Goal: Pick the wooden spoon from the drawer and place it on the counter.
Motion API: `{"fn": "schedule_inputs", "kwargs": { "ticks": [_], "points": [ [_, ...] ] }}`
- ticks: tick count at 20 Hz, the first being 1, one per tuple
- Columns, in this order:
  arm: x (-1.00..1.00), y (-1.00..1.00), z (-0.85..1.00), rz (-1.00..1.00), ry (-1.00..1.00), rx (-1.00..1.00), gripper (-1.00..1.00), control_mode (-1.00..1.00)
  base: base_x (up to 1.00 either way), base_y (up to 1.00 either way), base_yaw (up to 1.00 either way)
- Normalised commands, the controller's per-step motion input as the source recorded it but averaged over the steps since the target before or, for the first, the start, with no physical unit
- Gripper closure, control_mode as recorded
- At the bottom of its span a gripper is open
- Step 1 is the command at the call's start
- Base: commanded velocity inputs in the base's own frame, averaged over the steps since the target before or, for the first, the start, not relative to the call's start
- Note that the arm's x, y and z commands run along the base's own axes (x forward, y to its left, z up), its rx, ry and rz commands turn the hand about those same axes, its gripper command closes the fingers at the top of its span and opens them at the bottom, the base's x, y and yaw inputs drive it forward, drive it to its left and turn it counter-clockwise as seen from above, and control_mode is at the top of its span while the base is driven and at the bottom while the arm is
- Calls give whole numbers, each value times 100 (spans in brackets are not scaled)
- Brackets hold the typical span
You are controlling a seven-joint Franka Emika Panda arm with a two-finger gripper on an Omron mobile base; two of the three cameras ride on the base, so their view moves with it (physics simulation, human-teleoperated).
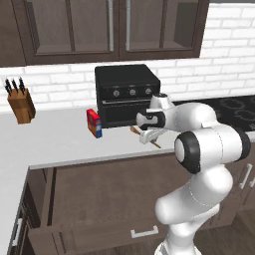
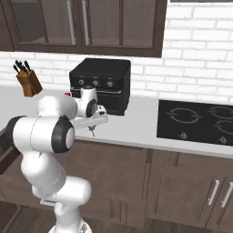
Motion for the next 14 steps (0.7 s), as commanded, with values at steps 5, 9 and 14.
{"fn": "schedule_inputs", "kwargs": {
  "ticks": [5, 9, 14],
  "points": [
    [39, 0, -41, 6, 0, -1, 100, -100, 0, 0, 0],
    [42, 0, -39, 6, 0, 0, 100, -100, 0, 0, 0],
    [43, 0, -24, 6, 0, 0, 100, -100, 0, 0, 0]
  ]
}}
